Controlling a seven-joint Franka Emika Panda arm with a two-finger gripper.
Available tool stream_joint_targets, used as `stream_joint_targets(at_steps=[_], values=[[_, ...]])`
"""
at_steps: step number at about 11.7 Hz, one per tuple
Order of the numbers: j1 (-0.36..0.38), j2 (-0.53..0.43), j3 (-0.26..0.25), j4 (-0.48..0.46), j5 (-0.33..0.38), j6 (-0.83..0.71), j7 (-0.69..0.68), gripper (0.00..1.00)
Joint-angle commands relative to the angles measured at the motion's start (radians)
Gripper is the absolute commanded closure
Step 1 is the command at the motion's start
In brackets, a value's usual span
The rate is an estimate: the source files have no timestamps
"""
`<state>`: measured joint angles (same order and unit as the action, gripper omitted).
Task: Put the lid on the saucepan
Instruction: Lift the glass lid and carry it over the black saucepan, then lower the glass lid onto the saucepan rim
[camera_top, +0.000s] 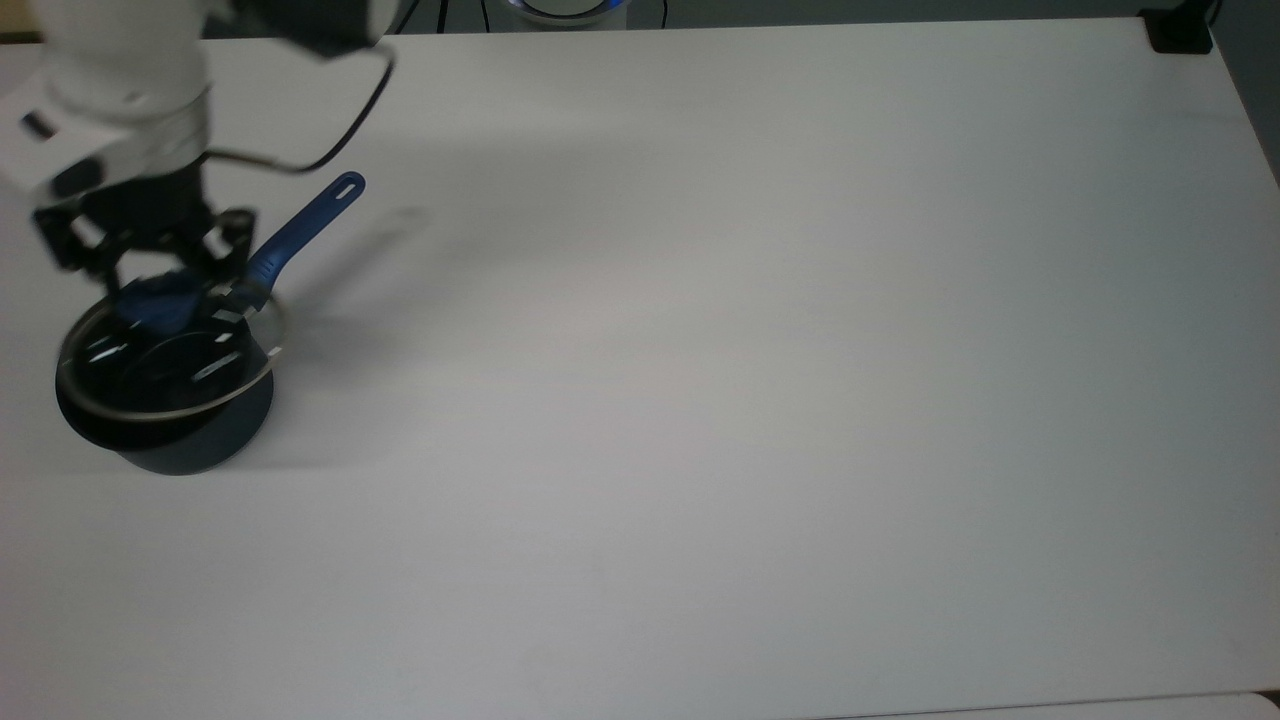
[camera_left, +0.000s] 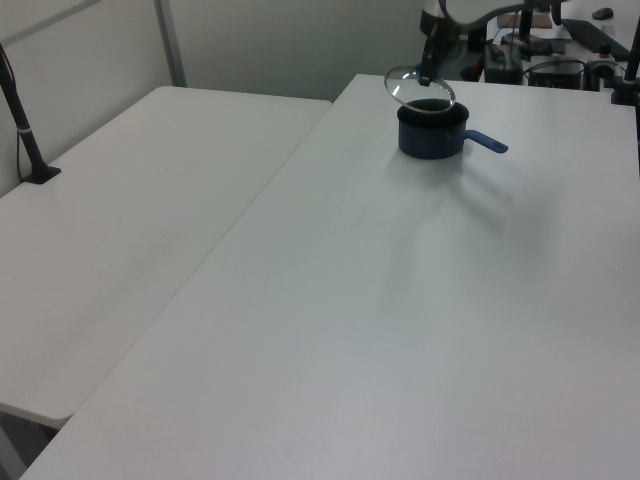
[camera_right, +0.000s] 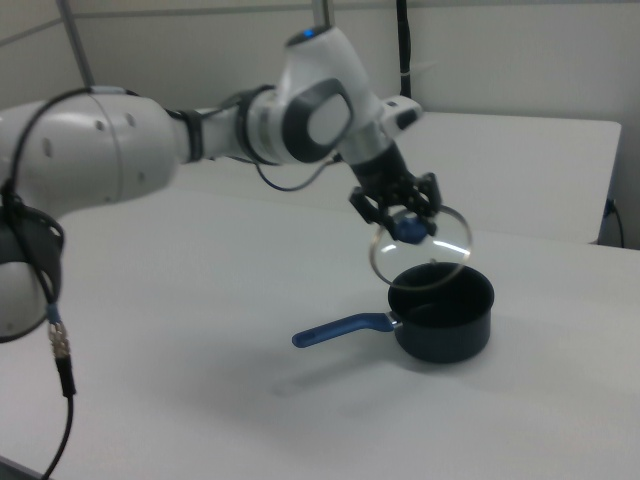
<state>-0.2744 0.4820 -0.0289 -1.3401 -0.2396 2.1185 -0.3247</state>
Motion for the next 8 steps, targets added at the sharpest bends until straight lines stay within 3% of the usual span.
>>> stream_joint_targets(at_steps=[1, 8], values=[[-0.045, 0.075, 0.001, 0.093, 0.006, 0.012, -0.017, 0.48], [-0.068, 0.052, 0.006, 0.027, -0.007, -0.061, -0.06, 0.48]])
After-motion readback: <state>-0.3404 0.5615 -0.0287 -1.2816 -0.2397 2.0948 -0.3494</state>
